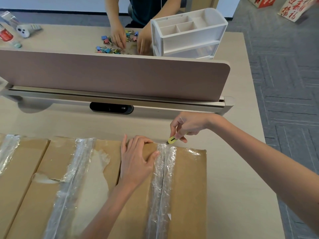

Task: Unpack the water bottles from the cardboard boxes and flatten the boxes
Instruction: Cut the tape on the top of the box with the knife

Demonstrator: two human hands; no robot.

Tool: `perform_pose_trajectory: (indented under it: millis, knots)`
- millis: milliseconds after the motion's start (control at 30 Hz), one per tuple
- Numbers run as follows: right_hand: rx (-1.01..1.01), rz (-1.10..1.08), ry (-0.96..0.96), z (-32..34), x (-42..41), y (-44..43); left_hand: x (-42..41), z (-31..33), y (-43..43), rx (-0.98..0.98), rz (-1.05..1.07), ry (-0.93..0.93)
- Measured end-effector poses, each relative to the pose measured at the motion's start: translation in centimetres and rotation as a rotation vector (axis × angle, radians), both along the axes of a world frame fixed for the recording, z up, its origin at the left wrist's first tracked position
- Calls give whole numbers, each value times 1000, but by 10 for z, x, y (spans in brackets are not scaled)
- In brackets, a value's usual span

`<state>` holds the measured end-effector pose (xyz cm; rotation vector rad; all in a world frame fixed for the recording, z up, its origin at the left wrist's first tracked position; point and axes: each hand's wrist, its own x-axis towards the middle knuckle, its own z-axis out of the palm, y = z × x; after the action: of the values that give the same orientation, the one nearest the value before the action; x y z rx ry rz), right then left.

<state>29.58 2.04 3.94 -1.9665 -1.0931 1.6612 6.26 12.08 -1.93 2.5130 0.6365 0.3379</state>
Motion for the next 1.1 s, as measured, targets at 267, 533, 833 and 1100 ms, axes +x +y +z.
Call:
perform_pose_trajectory:
  millis: [267, 533, 833, 1100]
  knots:
    - [194, -239, -13, 2, -4, -21, 0, 2, 2, -68, 7, -45]
    - [524, -1046, -374, -43, -86, -37, 7, 8, 4, -176, 35, -105]
    - [657, -1064, -688, -65, -117, -42, 11, 11, 9, -309, -9, -32]
    - [663, -1052, -756, -65, -118, -41, 11, 23, 13, -572, -38, 46]
